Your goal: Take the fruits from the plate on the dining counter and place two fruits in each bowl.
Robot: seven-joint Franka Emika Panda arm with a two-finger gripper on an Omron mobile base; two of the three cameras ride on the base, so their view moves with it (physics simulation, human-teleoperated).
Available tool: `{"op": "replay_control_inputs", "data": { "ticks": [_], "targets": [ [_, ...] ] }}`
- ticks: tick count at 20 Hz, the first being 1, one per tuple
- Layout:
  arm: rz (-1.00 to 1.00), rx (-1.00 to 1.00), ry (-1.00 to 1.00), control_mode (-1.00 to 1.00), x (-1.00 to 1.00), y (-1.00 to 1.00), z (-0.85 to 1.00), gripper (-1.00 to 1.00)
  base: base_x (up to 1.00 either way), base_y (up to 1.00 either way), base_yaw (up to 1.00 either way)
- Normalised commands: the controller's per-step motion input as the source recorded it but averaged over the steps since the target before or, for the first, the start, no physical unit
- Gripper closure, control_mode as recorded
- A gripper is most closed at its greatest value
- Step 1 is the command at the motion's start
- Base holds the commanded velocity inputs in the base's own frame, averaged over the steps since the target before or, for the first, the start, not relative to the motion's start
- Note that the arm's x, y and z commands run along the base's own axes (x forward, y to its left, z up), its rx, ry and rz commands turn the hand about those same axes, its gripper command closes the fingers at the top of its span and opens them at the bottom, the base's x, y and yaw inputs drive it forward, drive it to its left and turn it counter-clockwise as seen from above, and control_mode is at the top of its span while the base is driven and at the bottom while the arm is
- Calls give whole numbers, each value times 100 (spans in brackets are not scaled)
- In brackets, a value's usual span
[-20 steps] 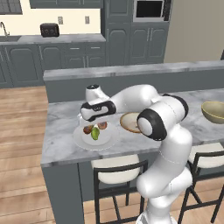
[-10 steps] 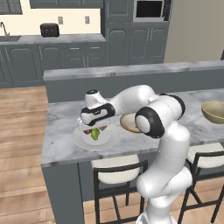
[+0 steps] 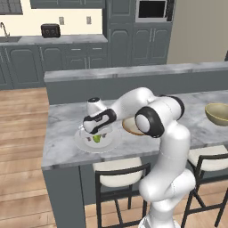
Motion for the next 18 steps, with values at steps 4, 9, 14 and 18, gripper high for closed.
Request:
{"op": "replay_control_inputs", "data": {
  "ticks": [4,9,14,18],
  "targets": [
    [0,0,0,-100,6,3,-29,-100,0,0,0],
    [0,0,0,-100,5,0,-16,-100,0,0,0],
    [0,0,0,-100,0,0,-4,100,0,0,0],
    [0,0,0,-100,-4,-16,7,100,0,0,0]
  ]
}}
